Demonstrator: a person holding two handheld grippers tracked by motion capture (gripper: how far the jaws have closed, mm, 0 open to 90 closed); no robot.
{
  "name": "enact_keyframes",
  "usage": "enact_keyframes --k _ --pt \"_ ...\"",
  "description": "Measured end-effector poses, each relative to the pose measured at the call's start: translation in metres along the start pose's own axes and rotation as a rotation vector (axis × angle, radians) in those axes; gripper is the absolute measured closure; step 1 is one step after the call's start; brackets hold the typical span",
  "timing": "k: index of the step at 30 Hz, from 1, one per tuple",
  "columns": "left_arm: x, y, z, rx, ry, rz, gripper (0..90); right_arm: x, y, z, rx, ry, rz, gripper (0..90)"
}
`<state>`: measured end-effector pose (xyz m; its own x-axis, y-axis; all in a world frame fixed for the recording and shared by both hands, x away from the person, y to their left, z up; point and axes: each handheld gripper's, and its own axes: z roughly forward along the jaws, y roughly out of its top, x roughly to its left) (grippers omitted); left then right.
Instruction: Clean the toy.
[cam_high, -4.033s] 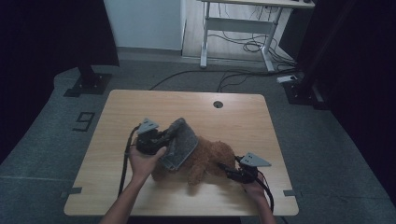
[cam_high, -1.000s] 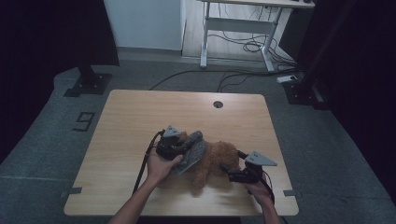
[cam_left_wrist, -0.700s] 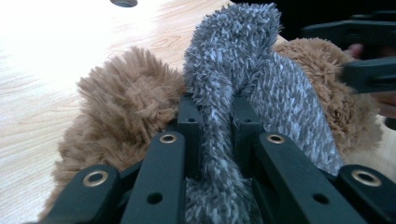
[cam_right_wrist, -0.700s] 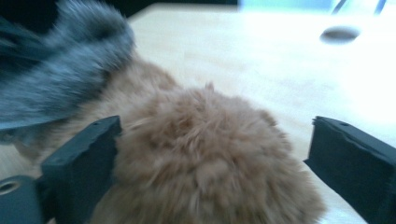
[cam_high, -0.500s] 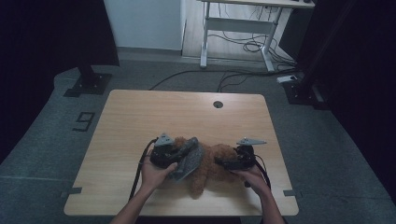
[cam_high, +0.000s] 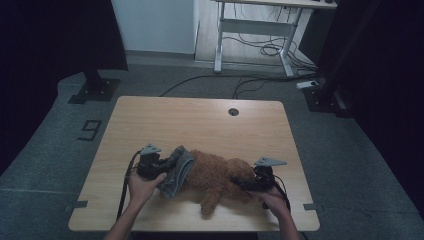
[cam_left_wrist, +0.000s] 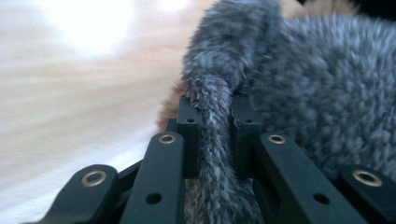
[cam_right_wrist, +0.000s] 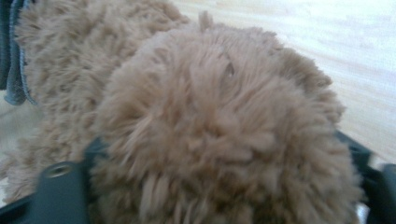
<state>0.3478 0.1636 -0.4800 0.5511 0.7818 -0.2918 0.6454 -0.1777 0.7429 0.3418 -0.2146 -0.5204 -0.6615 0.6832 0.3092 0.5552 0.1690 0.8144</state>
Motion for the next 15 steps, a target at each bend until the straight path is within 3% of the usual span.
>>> enact_keyframes --k 6,11,15 --pt "-0.001 0.005 0.013 -0.015 -0.061 -0.09 78.3 0.016 -0.002 -0.006 -0.075 -0.012 -0.128 36.5" --pt "0.001 0.011 0.014 -0.028 -0.053 -0.091 78.8 0.02 0.0 -0.004 -0.145 -0.017 -0.194 41.0" --pt "0.006 0.021 0.012 -0.069 -0.04 -0.102 78.8 0.02 0.006 0.003 -0.233 -0.095 -0.274 41.3"
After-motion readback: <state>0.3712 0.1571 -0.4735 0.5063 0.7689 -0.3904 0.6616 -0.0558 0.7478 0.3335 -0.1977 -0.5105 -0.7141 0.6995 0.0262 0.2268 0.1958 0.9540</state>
